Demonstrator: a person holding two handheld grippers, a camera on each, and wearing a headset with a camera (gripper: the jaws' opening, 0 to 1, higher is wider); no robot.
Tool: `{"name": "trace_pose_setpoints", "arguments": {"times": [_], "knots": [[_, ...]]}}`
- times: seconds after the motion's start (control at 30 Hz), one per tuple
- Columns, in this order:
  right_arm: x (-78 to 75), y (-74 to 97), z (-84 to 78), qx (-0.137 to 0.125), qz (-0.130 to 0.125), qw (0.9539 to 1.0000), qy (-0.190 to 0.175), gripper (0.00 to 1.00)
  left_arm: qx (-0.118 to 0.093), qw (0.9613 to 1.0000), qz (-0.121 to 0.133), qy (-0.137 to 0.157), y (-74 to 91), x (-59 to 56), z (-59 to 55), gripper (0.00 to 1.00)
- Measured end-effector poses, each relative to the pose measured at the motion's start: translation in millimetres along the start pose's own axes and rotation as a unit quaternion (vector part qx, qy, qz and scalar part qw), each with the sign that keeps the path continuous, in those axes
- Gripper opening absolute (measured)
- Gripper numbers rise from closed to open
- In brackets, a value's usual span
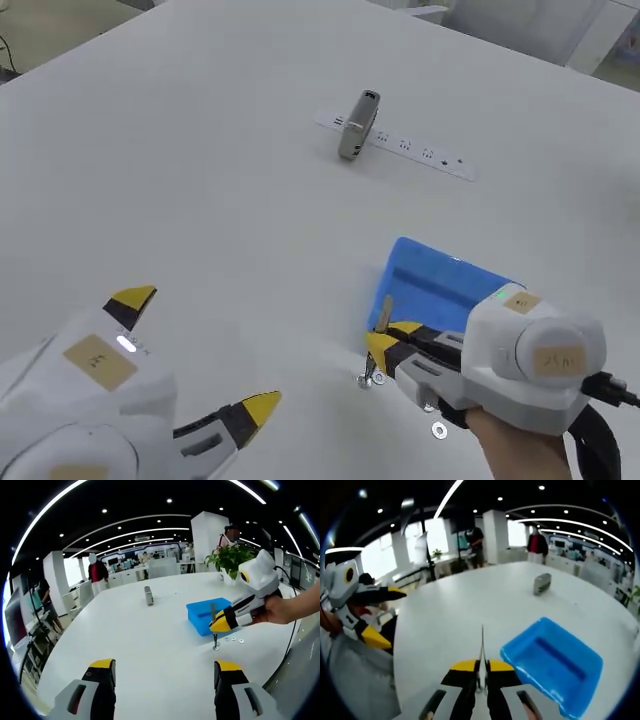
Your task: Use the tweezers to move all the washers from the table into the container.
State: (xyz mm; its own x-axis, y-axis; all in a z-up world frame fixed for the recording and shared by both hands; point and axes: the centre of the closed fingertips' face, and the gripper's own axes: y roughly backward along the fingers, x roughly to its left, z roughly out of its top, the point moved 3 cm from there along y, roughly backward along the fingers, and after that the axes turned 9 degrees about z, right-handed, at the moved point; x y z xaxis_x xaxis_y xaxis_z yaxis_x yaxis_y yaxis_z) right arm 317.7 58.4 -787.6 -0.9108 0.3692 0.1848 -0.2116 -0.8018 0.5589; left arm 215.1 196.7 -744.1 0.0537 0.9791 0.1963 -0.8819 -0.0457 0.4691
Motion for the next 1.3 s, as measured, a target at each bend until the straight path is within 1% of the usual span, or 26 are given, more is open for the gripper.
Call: {"name": "trace_pose_setpoints", "arguments": {"times": [0.07,0.2,0.3,0.37,0.4,0.47,0.67,0.7,0.8,0.9,0.97,1.07,1.2,1.3], "knots": [[0.8,2.1,-1.2,-0.002,-0.003,1.0,0.001,0.03,0.0,1.0,0.0,0.0,0.0,0.0,0.1,0.82],[2.1,7.4,-5.3,-0.008,-0.011,0.9998,-0.013,0.03,0.0,1.0,-0.001,-0.003,-0.1,-0.8,-0.1,0.82],[8.0,9.4,-8.2,-0.007,-0.015,0.9998,-0.01,0.03,-0.001,1.0,0.0,-0.005,-0.1,-0.8,0.2,0.82],[8.4,11.1,-10.0,-0.004,-0.032,0.9995,0.002,0.03,-0.001,1.0,-0.001,-0.005,-0.1,-1.0,0.1,0.82],[10.0,11.6,-10.9,-0.005,-0.033,0.9995,-0.001,0.03,-0.002,1.0,-0.002,-0.005,-0.1,-1.2,0.4,0.82],[10.5,13.2,-12.4,-0.007,-0.038,0.9991,-0.017,0.03,-0.004,1.0,-0.001,-0.006,0.1,-1.2,0.9,0.82],[14.6,18.4,-20.9,-0.003,-0.052,0.9984,-0.021,0.03,-0.006,1.0,-0.002,-0.008,0.4,-1.9,1.5,0.82],[14.7,19.0,-23.3,-0.001,-0.053,0.9985,-0.016,0.03,-0.007,0.9999,-0.003,-0.008,0.5,-2.2,1.7,0.82],[14.2,20.7,-29.1,0.012,-0.057,0.9982,-0.016,0.03,-0.011,0.9999,-0.005,-0.011,1.1,-3.2,2.7,0.82],[13.5,23.0,-35.1,0.029,-0.067,0.9972,-0.016,0.02,-0.012,0.9998,-0.005,-0.013,1.2,-3.4,2.8,0.82],[12.8,23.3,-36.8,0.027,-0.071,0.9968,-0.025,0.02,-0.012,0.9998,-0.004,-0.013,1.3,-3.0,2.7,0.82],[9.3,22.7,-35.5,0.029,-0.073,0.9962,-0.039,0.02,-0.013,0.9998,-0.004,-0.013,1.4,-2.7,2.5,0.82],[7.2,21.0,-33.6,0.038,-0.07,0.9961,-0.037,0.02,-0.012,0.9998,-0.004,-0.016,1.3,-2.7,2.0,0.82],[6.4,20.8,-32.4,0.044,-0.066,0.9958,-0.047,0.02,-0.012,0.9998,-0.004,-0.016,1.4,-2.9,2.2,0.81]]}}
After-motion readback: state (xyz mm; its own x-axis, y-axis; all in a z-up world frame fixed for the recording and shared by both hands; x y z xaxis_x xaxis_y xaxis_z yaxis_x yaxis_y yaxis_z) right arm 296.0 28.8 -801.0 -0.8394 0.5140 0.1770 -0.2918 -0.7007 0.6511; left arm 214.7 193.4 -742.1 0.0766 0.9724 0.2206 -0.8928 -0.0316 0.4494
